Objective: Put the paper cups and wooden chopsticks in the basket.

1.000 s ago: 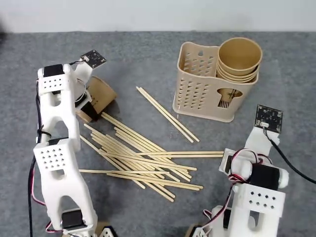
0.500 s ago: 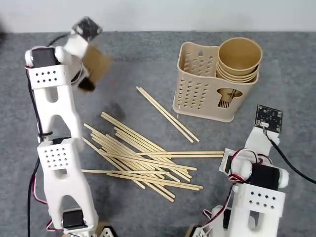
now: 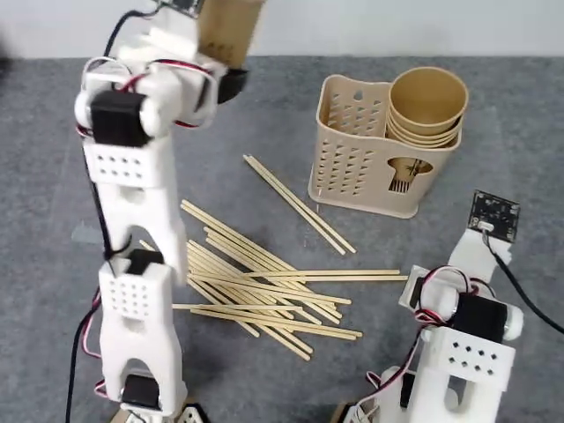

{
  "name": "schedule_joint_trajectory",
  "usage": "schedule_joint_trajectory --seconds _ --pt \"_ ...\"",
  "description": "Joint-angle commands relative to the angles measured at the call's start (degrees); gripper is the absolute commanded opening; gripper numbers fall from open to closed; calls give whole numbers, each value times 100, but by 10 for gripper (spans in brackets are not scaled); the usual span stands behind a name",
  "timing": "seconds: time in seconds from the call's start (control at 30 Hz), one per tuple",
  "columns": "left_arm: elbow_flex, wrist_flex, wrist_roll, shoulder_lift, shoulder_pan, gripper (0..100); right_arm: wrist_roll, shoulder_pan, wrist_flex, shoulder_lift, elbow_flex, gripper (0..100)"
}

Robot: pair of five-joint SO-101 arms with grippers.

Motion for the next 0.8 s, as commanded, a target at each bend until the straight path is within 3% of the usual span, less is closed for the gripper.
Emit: schedule_joint_trajectory --seconds 0.0,0.3,0.77 --pt "-382 -316 589 -659 607 274 -9 57 -92 -75 -35 11" --pt "-365 -1398 2286 -352 1811 273 -9 75 -92 -75 -35 10" --pt "-374 -2963 2435 1547 2585 276 -9 66 -198 -66 0 10"
